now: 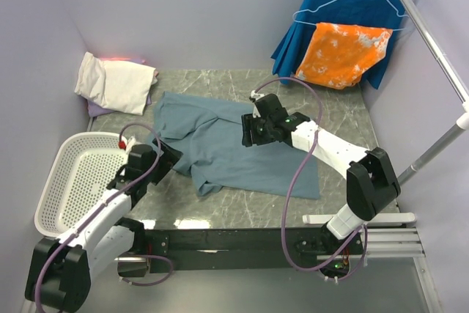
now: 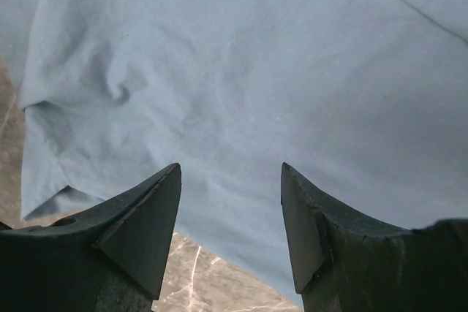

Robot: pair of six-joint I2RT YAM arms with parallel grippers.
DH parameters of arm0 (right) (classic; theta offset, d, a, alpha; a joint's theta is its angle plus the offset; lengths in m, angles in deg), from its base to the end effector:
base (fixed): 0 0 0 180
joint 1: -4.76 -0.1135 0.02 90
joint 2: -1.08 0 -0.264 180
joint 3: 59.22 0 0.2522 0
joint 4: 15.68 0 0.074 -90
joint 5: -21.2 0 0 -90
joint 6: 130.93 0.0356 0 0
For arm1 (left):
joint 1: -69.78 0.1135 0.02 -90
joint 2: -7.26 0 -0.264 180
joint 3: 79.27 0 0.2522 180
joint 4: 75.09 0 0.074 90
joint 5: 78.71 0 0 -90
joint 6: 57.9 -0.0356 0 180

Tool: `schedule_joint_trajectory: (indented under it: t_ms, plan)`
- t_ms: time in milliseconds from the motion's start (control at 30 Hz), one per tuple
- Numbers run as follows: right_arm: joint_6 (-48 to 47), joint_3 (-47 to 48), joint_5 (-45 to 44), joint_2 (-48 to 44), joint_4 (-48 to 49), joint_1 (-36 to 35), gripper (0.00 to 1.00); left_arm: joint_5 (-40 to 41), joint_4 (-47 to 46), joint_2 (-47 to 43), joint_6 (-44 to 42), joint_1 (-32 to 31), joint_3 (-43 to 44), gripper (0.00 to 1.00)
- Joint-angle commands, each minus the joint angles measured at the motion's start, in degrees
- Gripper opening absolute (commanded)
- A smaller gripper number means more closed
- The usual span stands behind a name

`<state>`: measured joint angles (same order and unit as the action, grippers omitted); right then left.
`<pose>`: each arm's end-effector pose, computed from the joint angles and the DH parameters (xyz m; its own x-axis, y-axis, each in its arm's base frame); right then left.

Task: Fold and stack the t-shirts
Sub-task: Fold the flattened tshirt in 1/3 of the way

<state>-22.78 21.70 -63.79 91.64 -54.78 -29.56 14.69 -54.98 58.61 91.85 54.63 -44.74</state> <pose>0.2819 0.1962 0.2530 -0.7797 -0.1566 -0.6062 -0.3855 0.8830 0.2678 0.1782 -0.0461 0.1809 -0.4780 -0.7639 -0.4335 -0.3926 0.6273 -0.6726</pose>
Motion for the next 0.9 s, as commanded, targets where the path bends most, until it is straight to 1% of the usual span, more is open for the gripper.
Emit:
schedule_joint_trajectory:
  t_ms: [0,167,333,367,400,433,500,533,600,633,700,733,767,800,833,867]
  plan:
    - [0.39,1.84,-1.41,0.49,0.03,-1.44,0.64,-1.90,-5.28,-1.34,6.60,-0.31,-4.95,0.99]
    - [1.44,1.14,-1.94,-0.21,0.29,-2.06,0.64,-1.38,-5.91,-0.20,7.31,-0.40,-6.27,0.99]
    - [1.89,-0.18,-2.38,-0.65,0.47,-2.24,0.64,0.29,-13.36,1.99,8.72,-0.49,-8.03,0.99]
    - [1.89,-0.36,-2.55,-0.57,0.38,-2.24,0.64,0.64,-14.42,2.78,9.16,-0.49,-8.29,0.97]
    - [1.80,-0.53,-2.73,-0.56,0.38,-2.24,0.64,0.82,-15.83,4.79,9.33,-0.49,-8.47,0.93]
    - [1.80,-0.53,-3.17,-0.48,0.21,-2.24,0.63,0.91,-17.23,6.03,9.60,-0.57,-8.64,0.85]
    - [1.45,-0.71,-3.78,-0.30,-0.14,-2.24,0.64,0.65,-20.93,10.23,9.86,-0.75,-8.47,0.76]
    - [1.36,-0.62,-4.31,0.05,-0.32,-2.24,0.63,0.91,-21.64,11.82,9.86,-0.84,-8.12,0.65]
    - [1.01,-0.36,-4.23,0.31,-0.76,-2.24,0.63,1.17,-23.83,16.73,9.51,-1.19,-6.63,0.52]
    - [0.57,-0.27,-4.05,0.31,-0.67,-2.24,0.63,1.26,-23.93,18.24,9.51,-1.28,-5.93,0.37]
    - [0.31,-0.27,-1.95,0.14,-0.32,-2.32,0.62,0.82,-23.93,21.66,8.37,-1.28,-3.30,0.22]
    - [0.39,-0.71,-1.16,0.05,0.64,-2.24,0.62,0.56,-22.62,22.29,7.85,-1.28,-1.89,0.12]
    - [0.39,-0.97,0.50,0.14,1.08,-2.24,0.62,0.90,-21.30,22.73,5.58,-1.28,1.51,0.08]
    - [0.22,-1.32,1.83,0.57,1.78,-2.24,0.62,1.08,-17.29,22.74,4.43,-1.28,3.38,0.05]
    - [0.22,-1.33,2.54,1.36,2.48,-2.24,0.62,1.34,-15.16,22.65,3.11,-1.28,7.57,0.04]
    - [0.39,-1.15,2.46,2.33,2.40,-2.24,0.62,1.70,-12.70,22.48,-0.47,-1.28,9.88,0.03]
